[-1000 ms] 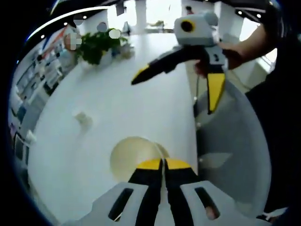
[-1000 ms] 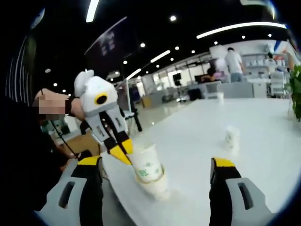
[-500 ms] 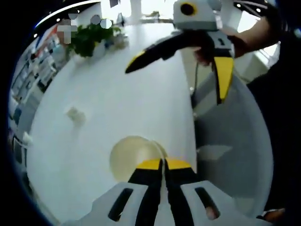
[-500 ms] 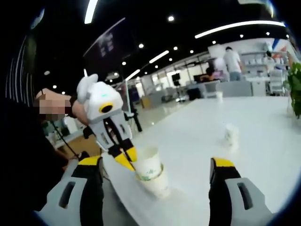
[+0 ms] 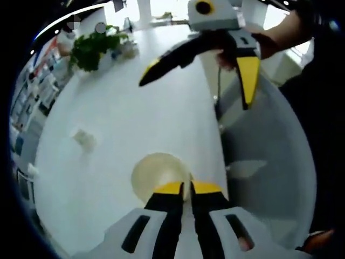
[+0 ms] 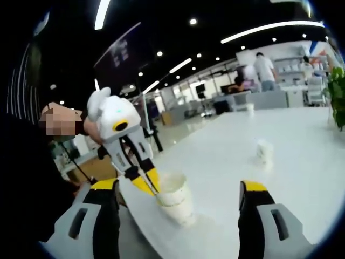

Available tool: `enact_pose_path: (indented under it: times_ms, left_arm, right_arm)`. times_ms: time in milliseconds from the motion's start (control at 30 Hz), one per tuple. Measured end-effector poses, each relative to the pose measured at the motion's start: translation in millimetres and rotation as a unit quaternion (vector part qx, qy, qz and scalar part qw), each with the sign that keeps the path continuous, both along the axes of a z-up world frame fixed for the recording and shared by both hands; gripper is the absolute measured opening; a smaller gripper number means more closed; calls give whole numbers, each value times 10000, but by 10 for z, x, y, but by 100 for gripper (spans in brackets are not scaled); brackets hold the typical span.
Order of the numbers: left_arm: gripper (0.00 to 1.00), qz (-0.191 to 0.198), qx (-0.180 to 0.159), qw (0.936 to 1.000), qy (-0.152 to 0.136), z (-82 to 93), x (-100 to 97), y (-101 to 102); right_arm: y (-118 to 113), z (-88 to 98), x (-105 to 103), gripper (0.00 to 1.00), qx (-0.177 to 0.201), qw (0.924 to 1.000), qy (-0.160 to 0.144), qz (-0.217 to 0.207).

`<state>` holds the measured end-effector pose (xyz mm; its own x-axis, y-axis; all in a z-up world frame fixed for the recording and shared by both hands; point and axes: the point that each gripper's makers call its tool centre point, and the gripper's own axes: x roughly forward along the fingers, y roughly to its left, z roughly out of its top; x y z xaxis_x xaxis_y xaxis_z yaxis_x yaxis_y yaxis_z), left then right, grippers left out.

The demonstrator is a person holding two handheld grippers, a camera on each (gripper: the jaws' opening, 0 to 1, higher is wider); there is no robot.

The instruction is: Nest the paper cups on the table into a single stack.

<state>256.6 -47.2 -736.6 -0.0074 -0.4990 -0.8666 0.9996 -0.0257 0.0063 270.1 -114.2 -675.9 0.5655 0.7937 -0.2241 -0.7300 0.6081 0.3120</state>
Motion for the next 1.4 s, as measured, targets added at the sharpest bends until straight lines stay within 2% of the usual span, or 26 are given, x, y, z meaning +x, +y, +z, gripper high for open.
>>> enact_pose_path:
  times_ms: [233,467,633,700,733,867,1067,1200,1267,1400]
  left_arm:
    - [13,87,-51,9999,61,-4,-5,6]
    - [14,213,-148,9996,149,11,-24,25]
    - [18,341,-410,9984,186,65,-2,-1]
    - [23,695,-652,9942,493,102,-12,-35]
    - [24,759,-679,9934,519,108,-2,-33]
    - [31,973,-930,9895,520,167,54,-2]
    - [35,1251,-1274,9820,609,231,73,29]
    - [43,1380,-1511,9773,557,272,87,52]
    - [46,1517,-1671,9724,596,307,86,55]
    - [53,1612,-1775,9694,530,313,89,83]
  right_arm:
    - [-25,-2,12,89,36,10000,2,-36]
    - [-28,-22,-8,89,47,10000,51,-55]
    - [-26,-26,-14,89,60,9999,67,-59]
    - [-17,-30,-20,89,51,9999,81,-41]
    - [-11,-32,-24,89,37,10000,81,-28]
    - [-9,-36,-27,88,14,9999,98,-19]
    - [-21,-44,-27,88,5,9999,124,-38]
    - [-32,-53,-33,88,-8,9999,152,-59]
    - [-42,-60,-33,88,7,9998,194,-82]
    - [-53,-63,-38,88,6,9997,218,-102]
